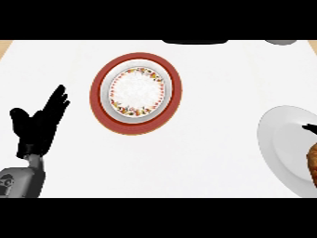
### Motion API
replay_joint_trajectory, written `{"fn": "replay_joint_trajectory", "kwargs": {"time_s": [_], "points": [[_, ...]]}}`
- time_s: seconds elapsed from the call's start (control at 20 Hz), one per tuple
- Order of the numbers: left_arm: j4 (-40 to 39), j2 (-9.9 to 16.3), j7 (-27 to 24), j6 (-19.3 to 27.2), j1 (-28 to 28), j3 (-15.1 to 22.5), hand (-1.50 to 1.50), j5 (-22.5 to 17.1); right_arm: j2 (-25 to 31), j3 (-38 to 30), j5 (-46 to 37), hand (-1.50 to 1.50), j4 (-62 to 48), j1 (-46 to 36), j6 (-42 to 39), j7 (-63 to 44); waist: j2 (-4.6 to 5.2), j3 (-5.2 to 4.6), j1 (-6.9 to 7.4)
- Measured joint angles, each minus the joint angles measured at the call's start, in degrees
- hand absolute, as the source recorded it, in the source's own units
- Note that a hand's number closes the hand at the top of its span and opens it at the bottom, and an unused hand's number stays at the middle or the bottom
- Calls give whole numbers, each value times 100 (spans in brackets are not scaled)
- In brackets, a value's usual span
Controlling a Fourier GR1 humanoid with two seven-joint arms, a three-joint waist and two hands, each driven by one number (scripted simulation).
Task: Pick the croissant from the plate and place it in the plate
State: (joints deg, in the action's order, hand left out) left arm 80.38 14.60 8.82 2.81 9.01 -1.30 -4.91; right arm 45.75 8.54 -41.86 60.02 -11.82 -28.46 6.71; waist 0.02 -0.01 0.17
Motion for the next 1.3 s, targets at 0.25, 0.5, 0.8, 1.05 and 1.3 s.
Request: {"fn": "replay_joint_trajectory", "kwargs": {"time_s": [0.25,0.5,0.8,1.05,1.3], "points": [[-79,-50,-34,-57,75,-98,0,48,-149,67,-425,150,-283,-188,-95,164,-33,-50,-10],[69,-39,95,-112,10,-119,0,37,-87,182,-614,150,-116,-120,-188,388,-55,-87,-4],[117,-61,36,-113,-67,-137,0,109,-185,79,-677,150,-80,-13,-17,541,-65,-112,-20],[157,-75,84,-137,-33,-103,0,141,-993,41,-599,150,611,-86,53,-287,-98,-163,0],[144,-142,105,-261,99,81,0,158,-2672,321,-525,150,1099,-805,525,-1141,-25,-78,528]]}}
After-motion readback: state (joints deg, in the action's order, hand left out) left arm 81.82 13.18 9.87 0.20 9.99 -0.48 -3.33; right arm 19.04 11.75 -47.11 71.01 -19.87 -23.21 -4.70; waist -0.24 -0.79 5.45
